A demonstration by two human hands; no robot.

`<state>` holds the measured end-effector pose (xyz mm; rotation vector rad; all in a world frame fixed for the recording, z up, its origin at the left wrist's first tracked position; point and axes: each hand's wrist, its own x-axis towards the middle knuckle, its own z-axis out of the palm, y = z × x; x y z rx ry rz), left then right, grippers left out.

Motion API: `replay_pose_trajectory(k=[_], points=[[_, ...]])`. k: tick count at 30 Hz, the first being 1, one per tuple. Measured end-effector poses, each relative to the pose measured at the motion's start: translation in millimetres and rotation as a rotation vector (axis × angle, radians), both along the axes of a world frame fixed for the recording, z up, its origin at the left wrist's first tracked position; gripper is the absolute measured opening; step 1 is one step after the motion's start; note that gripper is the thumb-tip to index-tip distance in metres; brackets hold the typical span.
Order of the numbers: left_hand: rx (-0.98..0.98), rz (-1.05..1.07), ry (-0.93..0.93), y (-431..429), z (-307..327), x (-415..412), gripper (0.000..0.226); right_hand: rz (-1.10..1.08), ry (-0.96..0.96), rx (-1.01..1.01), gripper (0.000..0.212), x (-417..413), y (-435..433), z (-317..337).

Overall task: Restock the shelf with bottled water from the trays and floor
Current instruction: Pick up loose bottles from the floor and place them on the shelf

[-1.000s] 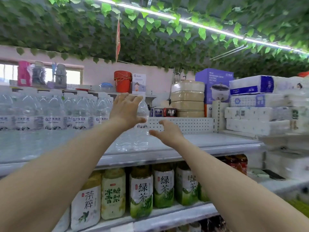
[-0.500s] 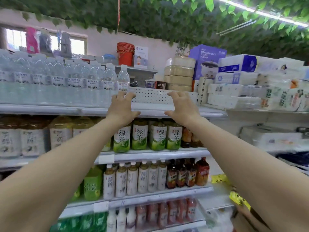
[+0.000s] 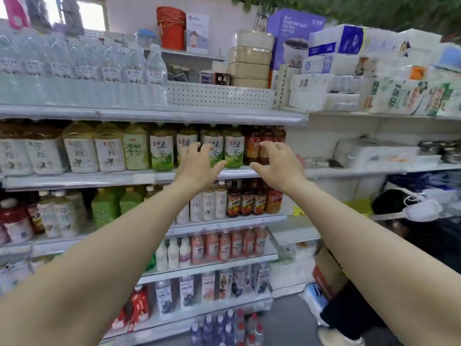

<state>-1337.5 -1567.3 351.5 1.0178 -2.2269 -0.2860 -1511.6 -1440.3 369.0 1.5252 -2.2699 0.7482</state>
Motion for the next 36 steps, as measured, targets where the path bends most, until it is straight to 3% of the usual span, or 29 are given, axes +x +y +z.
replay_pose_trajectory(k=[9,21,27,36], points=[[0.161,-0.037,-0.002,24,-75,-34,0.058,-0.052,-0.118,0.076,0.062,-28,23,-61],[0.385,-0.02,-0.165,-42,-197,-57,0.058,-0.083,-0.298,0.311,0.063,-70,-50,-188],[0.503,-0.014,-0.264,-80,-284,-63,0.058,-0.126,-0.386,0.465,0.06,-81,-79,-283],[0.805,0.108,-0.411,-79,-479,-13,0.05,-0.154,-0.735,0.751,0.056,-74,-75,-482]])
